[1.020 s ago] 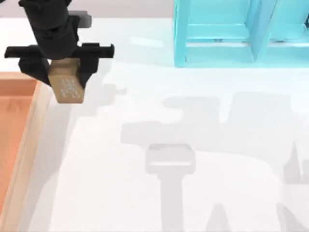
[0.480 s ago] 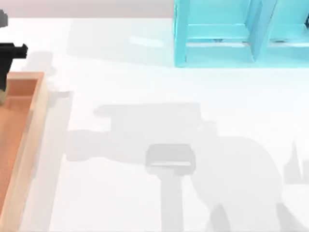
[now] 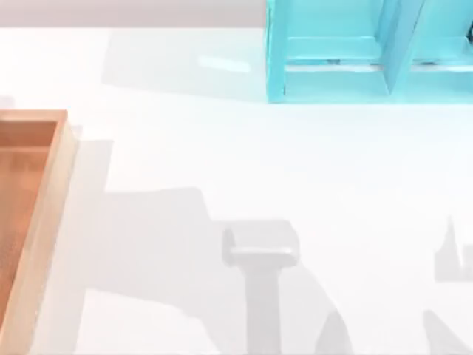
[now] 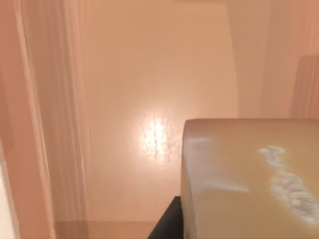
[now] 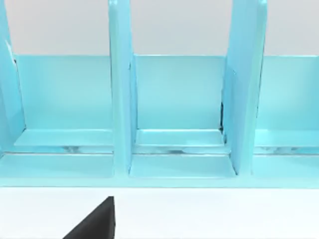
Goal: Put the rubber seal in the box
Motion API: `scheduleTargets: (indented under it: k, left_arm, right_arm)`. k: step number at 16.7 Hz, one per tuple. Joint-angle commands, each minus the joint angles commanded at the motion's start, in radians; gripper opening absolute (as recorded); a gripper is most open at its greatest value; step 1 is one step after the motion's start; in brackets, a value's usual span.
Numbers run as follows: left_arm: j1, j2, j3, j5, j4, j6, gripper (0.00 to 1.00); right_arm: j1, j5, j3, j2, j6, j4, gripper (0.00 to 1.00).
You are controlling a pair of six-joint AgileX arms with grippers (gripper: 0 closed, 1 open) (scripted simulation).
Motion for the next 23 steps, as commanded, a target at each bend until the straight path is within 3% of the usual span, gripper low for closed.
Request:
scheduleTargets:
  k: [5, 11, 16, 23]
  left_arm:
    - [-0.003, 0.006, -0.014, -0.002, 0.019, 0.001, 0.00]
    - [0.004, 0.015, -0.207, -0.001, 0.224, 0.004, 0.00]
    - [0.005, 0.017, -0.237, 0.000, 0.254, 0.005, 0.00]
    - [0.005, 0.017, -0.237, 0.000, 0.254, 0.005, 0.53]
  right_arm:
    - [0.000, 0.000, 0.000, 0.000, 0.000, 0.000, 1.00]
    - [0.000, 0.000, 0.000, 0.000, 0.000, 0.000, 1.00]
    - [0.000, 0.000, 0.000, 0.000, 0.000, 0.000, 1.00]
    - [0.000, 0.000, 0.000, 0.000, 0.000, 0.000, 1.00]
